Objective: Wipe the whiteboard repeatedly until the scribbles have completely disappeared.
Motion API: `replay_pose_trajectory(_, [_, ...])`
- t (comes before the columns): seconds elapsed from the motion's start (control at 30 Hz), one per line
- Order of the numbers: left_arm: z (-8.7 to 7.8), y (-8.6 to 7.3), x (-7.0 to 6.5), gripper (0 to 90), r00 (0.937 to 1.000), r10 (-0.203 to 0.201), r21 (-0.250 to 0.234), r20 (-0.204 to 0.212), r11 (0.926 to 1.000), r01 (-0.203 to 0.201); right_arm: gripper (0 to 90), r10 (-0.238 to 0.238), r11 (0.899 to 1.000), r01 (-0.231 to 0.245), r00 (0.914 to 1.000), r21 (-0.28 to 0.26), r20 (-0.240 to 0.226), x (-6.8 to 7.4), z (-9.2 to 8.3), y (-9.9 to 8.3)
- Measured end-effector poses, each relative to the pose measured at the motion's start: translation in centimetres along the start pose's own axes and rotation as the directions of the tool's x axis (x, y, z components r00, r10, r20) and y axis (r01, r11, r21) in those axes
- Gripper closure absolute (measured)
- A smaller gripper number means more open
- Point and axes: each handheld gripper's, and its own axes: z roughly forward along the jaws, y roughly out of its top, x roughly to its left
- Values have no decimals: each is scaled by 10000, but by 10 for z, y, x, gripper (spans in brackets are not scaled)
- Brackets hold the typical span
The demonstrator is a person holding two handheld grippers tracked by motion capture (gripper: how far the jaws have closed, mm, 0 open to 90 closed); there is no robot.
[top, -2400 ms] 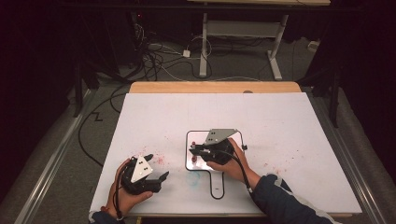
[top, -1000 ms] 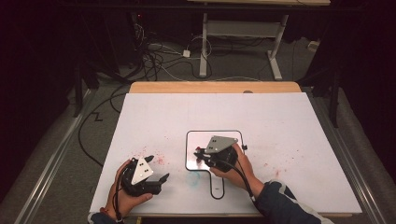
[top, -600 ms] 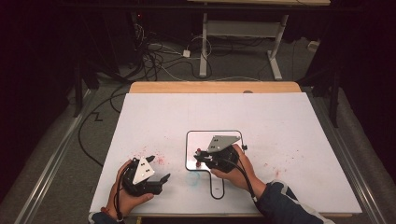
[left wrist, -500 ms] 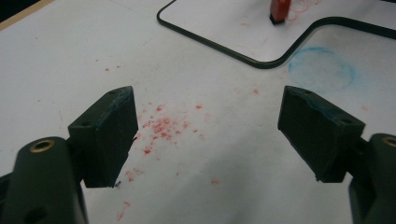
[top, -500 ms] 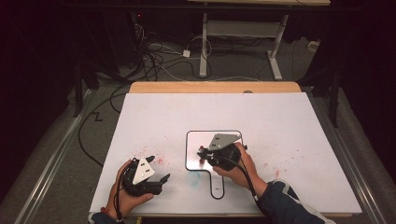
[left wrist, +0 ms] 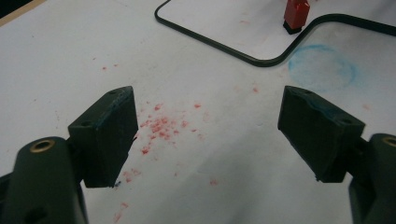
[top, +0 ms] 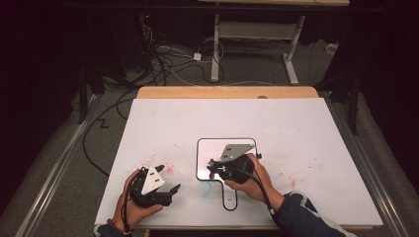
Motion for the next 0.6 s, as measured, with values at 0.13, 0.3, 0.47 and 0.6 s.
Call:
replay_pose_trajectory(0.13, [-1, 0, 0, 194, 10000, -40, -36, -13, 10000, 40, 816, -134, 9993, 82, 9899, 374, 1412, -19, -8, -5])
replay_pose_trajectory(0.3, [1, 0, 0, 194, 10000, -26, 29, 15, 10000, 26, 816, 576, 9975, -650, 9755, 281, 2124, -46, -19, -16])
replay_pose_trajectory(0.47, [2, 1, 0, 194, 10000, -3, 68, 31, 10000, 3, 815, 546, 9985, -553, 9949, 52, 847, -29, -13, -13])
replay_pose_trajectory(0.6, [2, 1, 0, 194, 10000, 12, 53, 47, 10000, -13, 815, 94, 9999, -92, 9999, 121, -121, -3, -7, -4])
